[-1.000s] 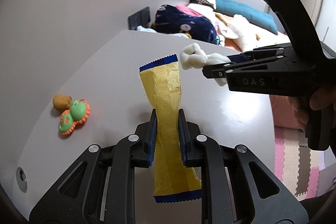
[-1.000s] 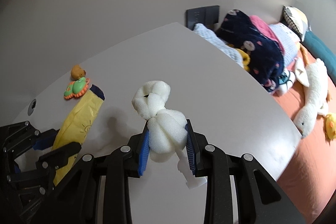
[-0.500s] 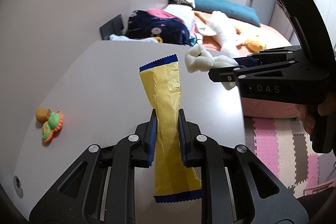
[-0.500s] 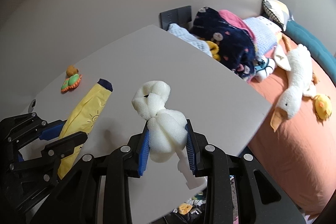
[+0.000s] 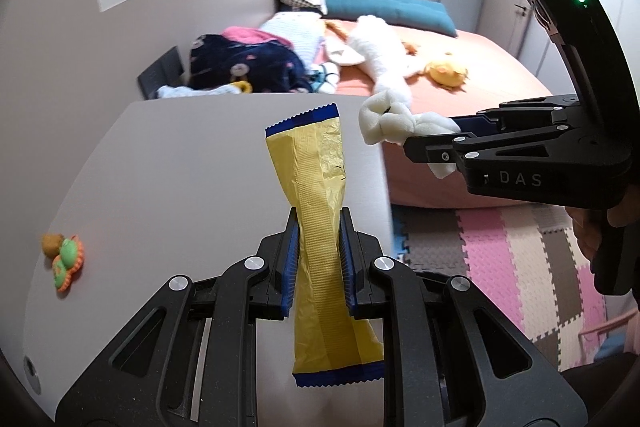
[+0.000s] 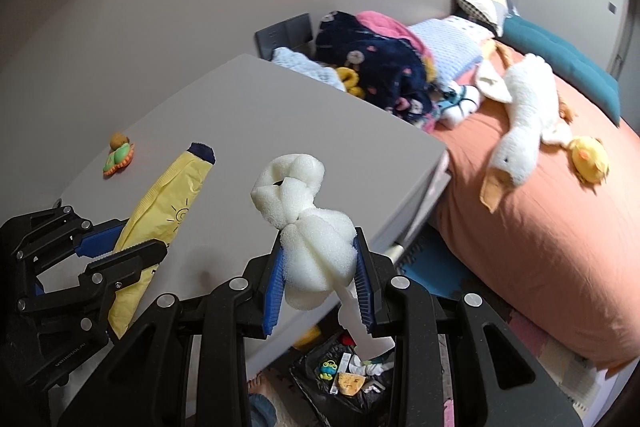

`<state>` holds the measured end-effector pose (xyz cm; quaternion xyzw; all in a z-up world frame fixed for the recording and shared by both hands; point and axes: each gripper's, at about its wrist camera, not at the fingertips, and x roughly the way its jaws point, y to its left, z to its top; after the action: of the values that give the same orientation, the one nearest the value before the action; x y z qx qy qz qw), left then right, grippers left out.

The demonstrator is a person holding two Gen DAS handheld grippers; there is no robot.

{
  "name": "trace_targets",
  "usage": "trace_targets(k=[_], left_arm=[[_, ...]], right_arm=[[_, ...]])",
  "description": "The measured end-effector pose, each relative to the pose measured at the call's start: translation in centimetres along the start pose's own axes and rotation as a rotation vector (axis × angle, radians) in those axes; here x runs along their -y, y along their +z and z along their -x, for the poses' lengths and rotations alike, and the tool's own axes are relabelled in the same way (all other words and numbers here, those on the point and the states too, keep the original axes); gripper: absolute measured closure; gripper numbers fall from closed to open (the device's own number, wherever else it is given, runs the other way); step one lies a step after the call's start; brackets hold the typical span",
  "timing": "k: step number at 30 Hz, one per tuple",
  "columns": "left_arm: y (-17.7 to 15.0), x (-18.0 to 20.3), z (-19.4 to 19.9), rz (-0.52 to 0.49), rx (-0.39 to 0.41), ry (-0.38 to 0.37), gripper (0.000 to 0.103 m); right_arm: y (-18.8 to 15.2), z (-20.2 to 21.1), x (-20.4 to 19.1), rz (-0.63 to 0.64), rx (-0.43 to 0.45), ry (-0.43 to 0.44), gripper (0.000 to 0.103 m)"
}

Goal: Collect trash
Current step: 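Carry the yellow packet and white plush over the black bin, then open both tools over the black bin to drop packet and plush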

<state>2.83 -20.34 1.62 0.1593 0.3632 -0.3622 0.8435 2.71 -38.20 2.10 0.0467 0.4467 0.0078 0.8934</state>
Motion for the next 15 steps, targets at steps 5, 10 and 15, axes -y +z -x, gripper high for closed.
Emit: trace_targets(k=[5, 10, 15], left_arm=[[0.2, 2.9, -0.3, -0.046, -0.001, -0.052, 0.085], [0.0, 5.5, -0.6, -0.087, -0.011, -0.106, 0.085], [-0.3, 7.7, -1.0, -0.123, -0.023, -0.147, 0.085]], right_arm=[[-1.8, 1.9, 2.2, -0.046, 0.016, -0.026, 0.070], [-3.7, 3.6, 4.3, -0.093, 0.024, -0.051, 0.070], [-6.1, 5.1, 6.2, -0.133, 0.015, -0.076, 0.070]])
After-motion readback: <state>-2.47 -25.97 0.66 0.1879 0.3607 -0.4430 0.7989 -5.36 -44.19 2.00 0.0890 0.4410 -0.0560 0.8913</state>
